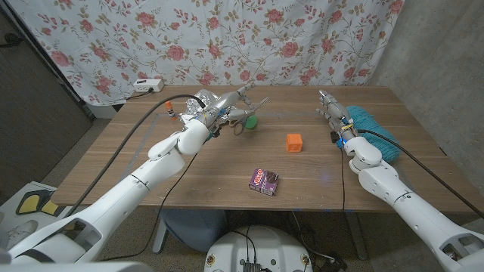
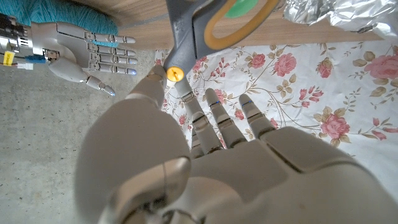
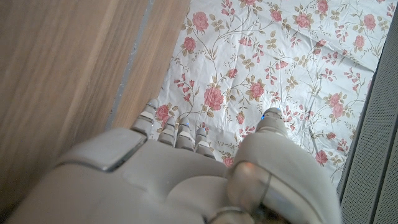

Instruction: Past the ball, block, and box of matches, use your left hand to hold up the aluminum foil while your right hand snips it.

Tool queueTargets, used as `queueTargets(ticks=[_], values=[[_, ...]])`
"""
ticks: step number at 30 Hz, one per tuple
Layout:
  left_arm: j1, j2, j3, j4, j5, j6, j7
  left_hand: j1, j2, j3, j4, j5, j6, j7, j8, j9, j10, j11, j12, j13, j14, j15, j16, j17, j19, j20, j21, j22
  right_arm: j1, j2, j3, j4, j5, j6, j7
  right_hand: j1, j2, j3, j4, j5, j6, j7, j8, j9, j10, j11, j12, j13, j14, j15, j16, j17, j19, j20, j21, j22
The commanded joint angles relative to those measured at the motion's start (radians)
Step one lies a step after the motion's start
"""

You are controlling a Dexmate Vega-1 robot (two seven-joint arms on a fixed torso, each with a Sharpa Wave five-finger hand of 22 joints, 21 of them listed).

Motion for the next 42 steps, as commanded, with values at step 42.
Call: queueTargets(ticks=[42], values=[[-0.093, -0.079, -0.058, 0.179, -0.702, -0.132, -0.314, 0.064, 0.076, -0.004, 0.011, -0.033, 0.005, 0.041, 0.006, 0.003, -0.046, -0.003, 0.0, 0.094, -0.056, -0.006, 0.0, 0.026, -0.013, 0.02, 0.004, 0.003, -0.016, -0.015, 0.012, -0.033, -0.006, -0.01, -0.007, 0.001, -0.003, 0.013, -0.003, 0.005, -0.005, -0.002, 0.003, 0.002, 0.001, -0.004, 0.0, 0.0, 0.001, 0.001, 0.0, 0.001, -0.009, 0.005, 0.003, 0.002]])
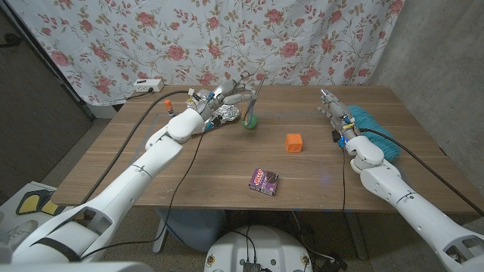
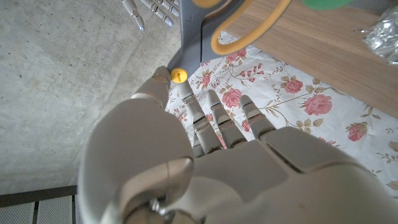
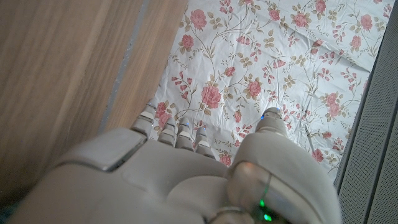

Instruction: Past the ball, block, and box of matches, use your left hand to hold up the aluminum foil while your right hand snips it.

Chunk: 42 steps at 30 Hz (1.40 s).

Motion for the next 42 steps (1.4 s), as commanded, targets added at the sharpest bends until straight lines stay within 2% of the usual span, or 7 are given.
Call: queueTargets(ticks=[1, 19, 30, 31, 33, 37, 42], values=[[-0.029, -0.012, 0.006, 0.052, -0.172, -0.013, -0.081, 0.032, 0.042, 0.006, 0.004, -0.002, 0.004, 0.008, 0.006, 0.003, -0.002, -0.001, 0.001, 0.066, -0.02, -0.013, -0.004, 0.003, 0.003, 0.003, 0.004, 0.004, -0.006, -0.005, 0.002, -0.008, -0.001, -0.007, -0.004, 0.001, -0.002, 0.005, -0.002, 0.005, -0.005, -0.002, 0.003, 0.002, 0.002, -0.004, 0.0, 0.0, 0.001, 0.001, 0.0, 0.001, -0.009, 0.005, 0.003, 0.002], [-0.081, 0.004, 0.042, 0.087, -0.209, -0.019, -0.089, 0.034, 0.043, 0.008, 0.008, -0.008, 0.005, 0.005, 0.006, 0.003, -0.012, -0.002, 0.002, 0.071, -0.022, -0.013, -0.005, 0.009, 0.001, 0.004, 0.004, 0.004, -0.002, 0.003, -0.001, 0.007, 0.001, 0.011, 0.009, 0.001, -0.003, 0.008, -0.003, 0.005, -0.004, -0.004, 0.004, 0.002, 0.001, -0.005, -0.001, 0.0, 0.001, 0.0, 0.0, 0.001, -0.01, 0.005, 0.003, 0.001], [-0.133, -0.016, 0.061, 0.139, -0.233, -0.041, -0.111, 0.032, 0.04, 0.009, 0.011, -0.01, 0.009, -0.001, 0.007, 0.003, -0.016, -0.002, 0.002, 0.074, -0.021, -0.014, -0.008, 0.01, 0.001, 0.005, 0.005, 0.004, -0.01, -0.003, 0.001, -0.012, -0.006, 0.009, 0.001, 0.001, -0.004, 0.009, -0.003, 0.005, -0.004, -0.003, 0.003, 0.002, 0.001, -0.004, -0.001, 0.0, -0.001, -0.001, 0.0, 0.001, -0.011, 0.005, 0.003, 0.002], [-0.136, -0.018, 0.062, 0.143, -0.236, -0.044, -0.113, 0.031, 0.041, 0.01, 0.012, -0.01, 0.008, 0.0, 0.007, 0.003, -0.017, -0.003, 0.002, 0.074, -0.021, -0.015, -0.01, 0.009, 0.0, 0.005, 0.005, 0.004, -0.01, -0.003, 0.001, -0.013, -0.005, 0.009, 0.001, 0.002, -0.004, 0.01, -0.003, 0.005, -0.004, -0.003, 0.004, 0.002, 0.006, -0.017, 0.001, 0.0, -0.002, -0.014, -0.001, 0.001, -0.012, 0.005, 0.003, 0.002], [-0.14, -0.021, 0.065, 0.147, -0.241, -0.047, -0.116, 0.031, 0.04, 0.012, 0.012, -0.01, 0.01, -0.001, 0.008, 0.003, -0.018, -0.003, 0.002, 0.074, -0.022, -0.018, -0.012, 0.008, 0.0, 0.005, 0.005, 0.004, -0.011, -0.004, 0.001, -0.012, -0.005, 0.009, 0.004, 0.002, -0.004, 0.011, -0.003, 0.005, -0.004, -0.003, 0.004, 0.002, 0.013, -0.026, 0.004, 0.0, -0.002, -0.021, -0.001, 0.001, -0.014, 0.006, 0.002, 0.002], [-0.143, -0.022, 0.071, 0.144, -0.246, -0.053, -0.119, 0.03, 0.04, 0.013, 0.013, -0.011, 0.012, -0.002, 0.008, 0.003, -0.019, -0.003, 0.003, 0.076, -0.022, -0.019, -0.014, 0.008, -0.001, 0.006, 0.005, 0.004, -0.016, -0.006, 0.003, -0.019, -0.003, 0.003, -0.001, 0.002, -0.005, 0.012, -0.004, 0.005, -0.005, -0.005, 0.003, 0.002, 0.036, -0.024, 0.012, 0.001, -0.002, -0.018, 0.0, 0.001, -0.017, 0.006, 0.001, 0.002], [-0.143, -0.025, 0.073, 0.145, -0.266, -0.065, -0.131, 0.029, 0.04, 0.015, 0.014, -0.011, 0.016, -0.005, 0.01, 0.003, -0.02, -0.003, 0.003, 0.077, -0.02, -0.021, -0.016, 0.006, -0.001, 0.005, 0.005, 0.004, -0.015, -0.01, 0.001, -0.02, -0.005, 0.004, 0.008, 0.001, -0.006, 0.015, -0.003, 0.005, -0.005, -0.005, 0.004, 0.002, 0.08, -0.035, 0.028, 0.004, 0.0, -0.015, 0.001, 0.001, -0.021, 0.006, 0.001, 0.002]])
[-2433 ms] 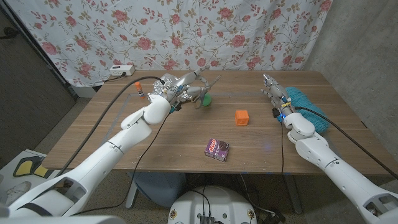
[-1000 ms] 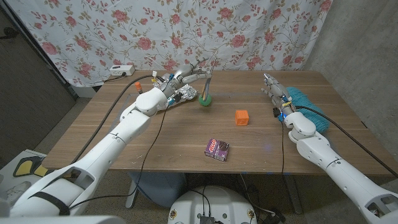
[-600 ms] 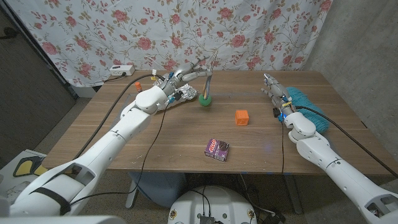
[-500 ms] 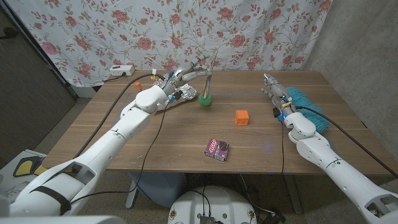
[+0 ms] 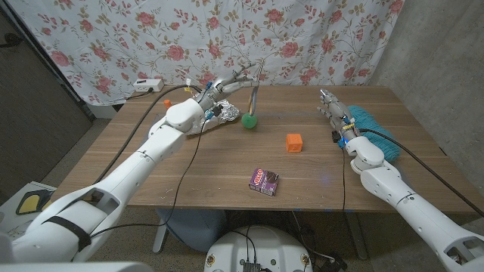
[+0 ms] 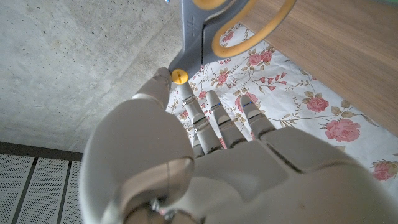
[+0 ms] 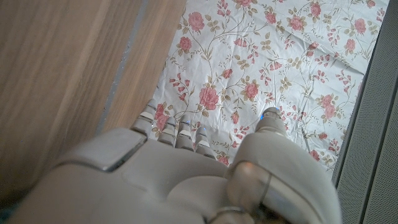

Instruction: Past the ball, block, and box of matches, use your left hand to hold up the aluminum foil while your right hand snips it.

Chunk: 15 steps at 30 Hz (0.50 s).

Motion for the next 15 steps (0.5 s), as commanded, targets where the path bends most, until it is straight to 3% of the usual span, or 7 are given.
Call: queueTargets(ticks=[1, 4, 9, 15], values=[[-0.014, -0.009, 0.011, 0.008, -0.028, -0.026, -0.012, 0.031, 0.036, 0.014, 0.012, 0.001, 0.012, -0.001, 0.005, 0.003, -0.001, -0.004, 0.006, 0.006, -0.014, -0.023, -0.004, -0.001, -0.001, 0.005, 0.005, 0.004, -0.005, -0.009, -0.001, -0.013, -0.004, -0.007, 0.005, 0.001, -0.006, 0.008, 0.0, 0.005, -0.007, -0.008, 0.004, 0.002, 0.063, -0.009, 0.029, 0.007, 0.0, 0.001, 0.003, 0.001, -0.01, 0.0, 0.001, 0.002], [-0.007, -0.009, 0.008, 0.002, -0.035, -0.034, -0.008, 0.032, 0.034, 0.017, 0.011, 0.002, 0.013, -0.002, 0.005, 0.003, -0.003, -0.005, 0.004, 0.005, -0.014, -0.025, -0.008, -0.003, -0.001, 0.005, 0.005, 0.004, -0.006, -0.012, -0.003, -0.017, -0.005, -0.009, 0.008, 0.0, -0.007, 0.011, 0.0, 0.005, -0.004, -0.006, 0.006, 0.002, 0.131, -0.023, 0.052, 0.015, 0.005, -0.004, 0.007, 0.001, -0.013, 0.0, 0.001, 0.002], [-0.004, -0.013, 0.007, 0.003, -0.053, -0.043, -0.015, 0.033, 0.033, 0.017, 0.01, 0.001, 0.017, -0.004, 0.006, 0.003, -0.003, -0.005, 0.005, 0.006, -0.014, -0.029, -0.01, -0.004, -0.001, 0.001, 0.005, 0.004, -0.005, -0.014, -0.007, -0.022, -0.01, -0.007, 0.014, 0.001, -0.008, 0.014, -0.001, 0.005, 0.0, -0.006, 0.008, 0.001, 0.182, -0.024, 0.069, 0.023, 0.016, -0.012, 0.012, 0.0, -0.015, 0.0, 0.002, 0.002], [-0.004, -0.019, 0.007, 0.004, -0.056, -0.054, -0.009, 0.032, 0.032, 0.016, 0.01, 0.0, 0.019, -0.006, 0.007, 0.003, -0.003, -0.005, 0.005, 0.006, -0.013, -0.03, -0.01, -0.003, -0.001, -0.002, 0.006, 0.004, -0.006, 0.003, 0.001, -0.022, 0.038, 0.019, 0.06, 0.002, -0.008, 0.016, -0.002, 0.005, 0.0, -0.006, 0.008, 0.001, 0.185, -0.029, 0.069, 0.025, 0.019, -0.013, 0.013, 0.0, -0.016, -0.001, 0.002, 0.002]])
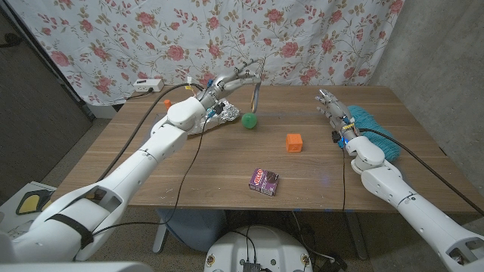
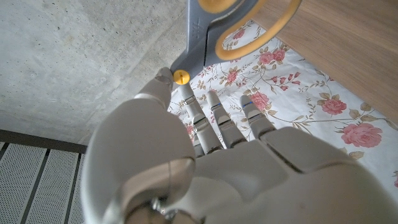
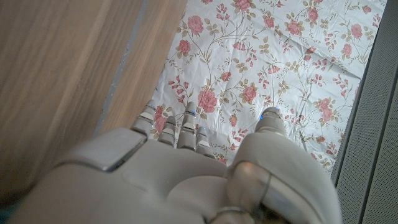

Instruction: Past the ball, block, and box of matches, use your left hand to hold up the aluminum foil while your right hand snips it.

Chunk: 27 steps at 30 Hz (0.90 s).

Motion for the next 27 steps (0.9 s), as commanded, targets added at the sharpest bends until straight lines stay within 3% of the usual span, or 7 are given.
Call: queueTargets(ticks=[1, 14, 20, 27], values=[[0.003, -0.011, 0.002, 0.001, -0.02, -0.026, 0.001, 0.016, 0.017, 0.016, 0.011, 0.005, 0.014, -0.001, 0.007, 0.003, 0.006, -0.006, 0.007, 0.001, -0.016, -0.025, -0.002, 0.002, -0.001, -0.003, 0.006, 0.004, -0.002, 0.01, 0.001, -0.008, 0.036, 0.027, 0.049, 0.002, -0.008, 0.004, -0.006, 0.005, 0.0, -0.006, 0.004, 0.003, 0.008, 0.0, 0.006, 0.003, 0.006, -0.001, 0.006, 0.0, -0.009, 0.004, 0.002, 0.002], [-0.004, -0.028, 0.003, 0.018, -0.031, -0.047, 0.003, 0.013, 0.02, 0.015, 0.015, 0.004, 0.017, -0.001, 0.007, 0.004, 0.003, -0.006, 0.005, 0.0, -0.016, -0.021, -0.004, 0.004, -0.001, -0.001, 0.006, 0.005, -0.017, -0.01, 0.006, -0.062, 0.019, 0.023, 0.039, 0.007, -0.008, 0.007, -0.008, 0.006, 0.001, -0.006, 0.004, 0.003, 0.004, 0.002, 0.002, 0.007, 0.007, 0.002, 0.007, 0.0, -0.007, 0.003, 0.003, 0.002], [-0.013, -0.037, 0.007, 0.036, -0.041, -0.05, -0.005, 0.009, 0.024, 0.02, 0.02, 0.007, 0.014, -0.002, 0.005, 0.004, -0.004, -0.006, 0.001, 0.0, -0.016, -0.02, -0.009, 0.002, -0.006, -0.012, 0.005, 0.004, -0.022, -0.013, 0.009, -0.077, 0.013, 0.031, 0.041, 0.007, -0.009, 0.008, -0.009, 0.006, 0.002, -0.006, 0.005, 0.003, 0.002, 0.001, -0.001, 0.009, 0.004, 0.001, 0.006, -0.001, -0.009, 0.004, 0.003, 0.002], [-0.024, -0.053, 0.011, 0.059, -0.061, -0.058, -0.018, 0.013, 0.029, 0.016, 0.021, 0.008, 0.013, 0.001, 0.004, 0.004, -0.013, -0.006, 0.001, 0.005, 0.001, -0.034, 0.006, 0.017, -0.005, -0.011, 0.006, 0.004, -0.028, 0.01, 0.01, -0.076, -0.005, 0.064, 0.02, 0.011, -0.01, 0.012, -0.01, 0.006, 0.015, -0.012, 0.009, 0.003, 0.031, -0.011, 0.008, 0.014, 0.024, -0.009, 0.014, -0.001, -0.006, 0.003, 0.004, 0.002]])
